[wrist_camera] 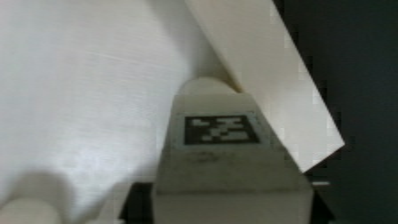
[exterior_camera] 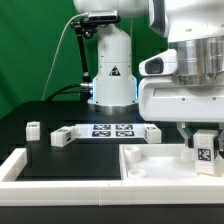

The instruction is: Assemble one leg

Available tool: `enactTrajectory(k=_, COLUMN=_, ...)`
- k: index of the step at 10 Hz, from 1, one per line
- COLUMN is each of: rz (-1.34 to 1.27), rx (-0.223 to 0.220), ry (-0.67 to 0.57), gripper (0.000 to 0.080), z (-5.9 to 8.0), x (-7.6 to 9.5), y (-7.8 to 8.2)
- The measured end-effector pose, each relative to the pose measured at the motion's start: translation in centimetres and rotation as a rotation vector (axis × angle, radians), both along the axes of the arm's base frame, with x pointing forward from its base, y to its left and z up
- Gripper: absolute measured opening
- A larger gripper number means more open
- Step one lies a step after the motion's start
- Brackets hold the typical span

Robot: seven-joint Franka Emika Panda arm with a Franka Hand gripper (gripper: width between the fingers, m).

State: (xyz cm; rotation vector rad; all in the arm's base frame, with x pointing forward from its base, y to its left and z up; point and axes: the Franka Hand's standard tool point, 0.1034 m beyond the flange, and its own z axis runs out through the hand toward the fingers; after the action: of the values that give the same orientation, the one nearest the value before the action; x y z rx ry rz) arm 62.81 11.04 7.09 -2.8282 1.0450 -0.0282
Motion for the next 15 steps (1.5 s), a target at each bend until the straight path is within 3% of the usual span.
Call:
enactTrajectory(k=5, rz=-0.517, rx=0.052, ry=0.061, gripper=0.0290, z=-0.1, x=-0.3, y=-0.1)
enactTrajectory(k=8, rz=-0.868, rx=0.096, ry=0.094, gripper=0.0290, z=-0.3, x=-0.5, y=0.7)
enactTrajectory(k=11, rz=-1.073, rx=0.132, ry=0.130, gripper=0.0290, z=-0.2, x=-0.4, y=0.9)
enactTrajectory(k=12, rz=-1.058, rx=0.131, ry=0.127, gripper=0.0363, z=-0.2, x=-0.4, y=0.9)
enactTrajectory(k=13, rz=-1.008, rx=0.128, ry=0.120, gripper=0.0363, z=-0.2, x=-0.4, y=0.9)
enactTrajectory(k=14, rz=-0.980, rx=0.126, ry=0.115, gripper=0.0548, z=-0.2, x=-0.4, y=0.8)
enactTrajectory(k=15, rz=-0.910, rx=0.117, ry=0.114, gripper=0.0548, z=-0.2, x=-0.5, y=0.9)
